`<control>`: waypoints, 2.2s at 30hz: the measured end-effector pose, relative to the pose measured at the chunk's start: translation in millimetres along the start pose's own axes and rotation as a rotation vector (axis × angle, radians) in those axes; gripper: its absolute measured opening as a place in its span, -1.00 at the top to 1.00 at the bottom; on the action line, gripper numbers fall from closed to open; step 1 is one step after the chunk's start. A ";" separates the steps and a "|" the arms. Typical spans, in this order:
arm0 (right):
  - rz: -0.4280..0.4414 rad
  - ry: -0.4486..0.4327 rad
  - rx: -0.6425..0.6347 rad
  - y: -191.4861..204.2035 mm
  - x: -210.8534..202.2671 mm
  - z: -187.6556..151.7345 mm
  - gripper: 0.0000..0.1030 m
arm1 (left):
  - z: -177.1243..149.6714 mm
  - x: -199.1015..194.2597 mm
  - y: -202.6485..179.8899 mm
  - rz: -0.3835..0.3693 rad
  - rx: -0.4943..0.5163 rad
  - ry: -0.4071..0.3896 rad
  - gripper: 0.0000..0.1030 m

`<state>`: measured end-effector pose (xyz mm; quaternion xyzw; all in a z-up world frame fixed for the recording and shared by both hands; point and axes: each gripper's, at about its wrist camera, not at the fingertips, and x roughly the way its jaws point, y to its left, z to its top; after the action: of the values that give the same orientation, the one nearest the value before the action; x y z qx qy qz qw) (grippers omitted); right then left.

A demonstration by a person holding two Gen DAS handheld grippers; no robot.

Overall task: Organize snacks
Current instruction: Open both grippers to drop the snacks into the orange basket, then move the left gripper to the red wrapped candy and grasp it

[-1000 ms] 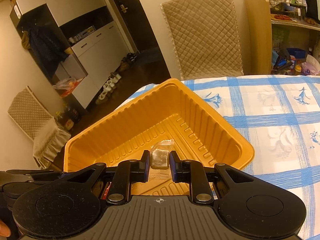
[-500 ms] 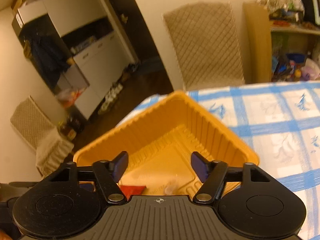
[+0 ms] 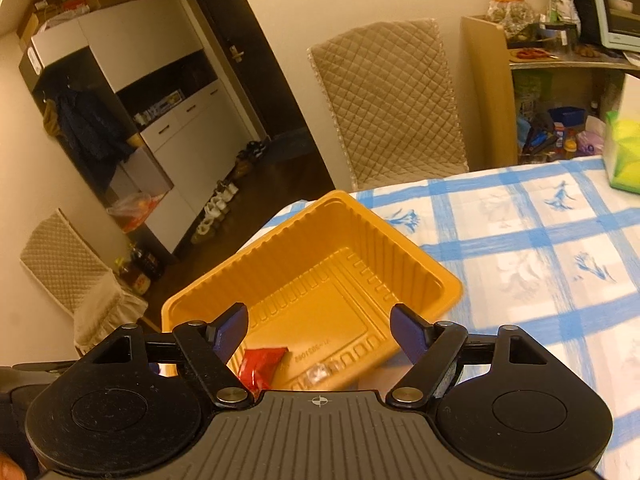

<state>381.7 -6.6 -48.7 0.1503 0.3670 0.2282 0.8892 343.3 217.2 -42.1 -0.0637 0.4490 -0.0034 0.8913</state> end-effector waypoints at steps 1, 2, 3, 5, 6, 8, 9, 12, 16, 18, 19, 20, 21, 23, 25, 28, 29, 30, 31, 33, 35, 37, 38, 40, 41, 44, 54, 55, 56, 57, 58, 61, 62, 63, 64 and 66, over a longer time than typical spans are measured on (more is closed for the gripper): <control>0.000 -0.003 0.006 -2.0 -5.9 -2.5 -0.52 | -2.1 -4.6 -1.7 0.000 0.002 -0.003 -0.41; 0.003 -0.005 0.012 -3.2 -12.2 -4.8 -0.52 | -4.3 -9.1 -3.4 0.000 0.004 -0.006 -0.41; 0.006 -0.007 0.017 -4.3 -18.1 -7.3 -0.52 | -7.2 -13.8 -5.5 0.000 0.004 -0.009 -0.41; 0.008 -0.014 0.018 -6.4 -31.3 -12.1 -0.52 | -13.4 -22.8 -9.3 -0.002 0.006 -0.014 -0.42; 0.009 -0.018 0.016 -7.2 -38.5 -14.9 -0.52 | -17.2 -27.3 -11.7 -0.002 0.008 -0.015 -0.43; 0.011 -0.023 0.011 -8.2 -52.6 -21.6 -0.52 | -24.8 -35.9 -16.4 -0.003 0.014 -0.016 -0.43; 0.011 -0.025 0.008 -9.7 -59.5 -24.9 -0.52 | -29.2 -40.7 -18.4 -0.004 0.015 -0.017 -0.43; 0.006 -0.031 0.005 -13.7 -81.6 -37.2 -0.52 | -40.9 -53.5 -25.6 -0.012 0.018 -0.022 -0.43; -0.004 -0.040 0.004 -19.0 -110.3 -56.1 -0.52 | -57.8 -69.6 -35.6 -0.023 0.019 -0.027 -0.43; -0.010 -0.040 0.004 -22.3 -124.2 -66.0 -0.53 | -66.4 -77.2 -41.8 -0.026 0.023 -0.030 -0.43; -0.015 -0.039 0.004 -23.9 -131.2 -71.0 -0.53 | -71.4 -81.1 -44.7 -0.026 0.027 -0.032 -0.43; -0.019 -0.039 0.003 -25.1 -137.8 -75.8 -0.53 | -75.7 -85.1 -47.1 -0.027 0.030 -0.033 -0.43; -0.024 -0.040 0.001 -26.5 -145.0 -80.8 -0.53 | -81.0 -88.7 -49.5 -0.030 0.031 -0.034 -0.43; -0.036 -0.037 -0.003 -29.5 -157.4 -90.0 -0.53 | -91.1 -95.4 -54.0 -0.036 0.029 -0.033 -0.43; -0.046 -0.032 -0.002 -32.2 -169.6 -99.2 -0.53 | -101.6 -102.0 -59.1 -0.042 0.026 -0.029 -0.43; -0.059 -0.027 -0.002 -36.6 -186.6 -111.8 -0.53 | -119.3 -109.8 -65.1 -0.054 0.030 -0.022 -0.43; -0.063 -0.026 -0.002 -37.8 -191.8 -115.9 -0.53 | -125.0 -111.9 -67.3 -0.056 0.033 -0.017 -0.43; -0.067 -0.024 0.000 -39.6 -196.6 -119.4 -0.53 | -131.3 -113.9 -69.6 -0.058 0.036 -0.012 -0.43; -0.071 -0.021 0.003 -40.6 -201.7 -123.3 -0.53 | -136.8 -115.9 -71.8 -0.062 0.038 -0.008 -0.43; -0.078 -0.015 0.009 -43.7 -210.7 -131.7 -0.53 | -148.2 -120.4 -76.1 -0.070 0.043 -0.005 -0.43; -0.088 -0.008 0.012 -47.3 -218.8 -140.6 -0.53 | -160.0 -123.6 -80.1 -0.076 0.047 0.001 -0.43; -0.097 -0.001 0.014 -49.8 -227.2 -149.8 -0.53 | -170.0 -125.9 -83.6 -0.082 0.051 0.010 -0.43; -0.102 0.003 0.014 -51.0 -230.7 -153.6 -0.53 | -175.1 -126.9 -86.1 -0.086 0.054 0.014 -0.43; -0.111 0.011 0.017 -54.9 -237.5 -161.0 -0.53 | -184.0 -128.0 -90.4 -0.094 0.059 0.023 -0.43; -0.115 0.014 0.020 -56.6 -240.6 -164.4 -0.53 | -189.0 -128.3 -93.0 -0.099 0.064 0.027 -0.43; -0.129 0.024 0.036 -64.3 -248.3 -173.1 -0.53 | -201.3 -127.4 -101.3 -0.114 0.078 0.041 -0.43; -0.188 0.062 0.088 -90.1 -262.8 -197.8 -0.53 | -222.0 -119.9 -141.6 -0.192 0.181 0.061 -0.42; -0.195 0.066 0.092 -92.3 -263.1 -199.8 -0.53 | -222.7 -118.3 -145.3 -0.201 0.193 0.061 -0.41; -0.200 0.069 0.096 -94.8 -263.4 -201.5 -0.53 | -223.5 -117.0 -148.9 -0.209 0.205 0.061 -0.41; -0.205 0.072 0.100 -96.9 -264.1 -203.1 -0.53 | -224.2 -115.5 -152.3 -0.214 0.216 0.061 -0.41; -0.210 0.074 0.104 -98.8 -264.5 -204.6 -0.53 | -224.7 -113.2 -155.4 -0.218 0.228 0.062 -0.41; -0.225 0.082 0.113 -104.5 -265.0 -208.4 -0.53 | -227.0 -105.8 -164.8 -0.224 0.267 0.069 -0.40; -0.231 0.085 0.115 -106.0 -264.7 -209.7 -0.53 | -227.8 -102.8 -168.0 -0.226 0.279 0.072 -0.39; -0.236 0.089 0.119 -108.0 -264.5 -210.9 -0.53 | -228.4 -99.8 -170.6 -0.228 0.290 0.076 -0.35; -0.240 0.093 0.124 -109.5 -263.9 -212.1 -0.53 | -229.2 -97.0 -173.1 -0.232 0.302 0.076 -0.32; -0.246 0.099 0.137 -113.2 -263.0 -213.9 -0.53 | -230.8 -91.5 -177.7 -0.237 0.327 0.076 -0.30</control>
<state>96.1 -217.2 -90.8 0.1530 0.4410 0.0989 0.8788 113.1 21.2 -84.1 0.0298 0.4654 -0.1833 0.8654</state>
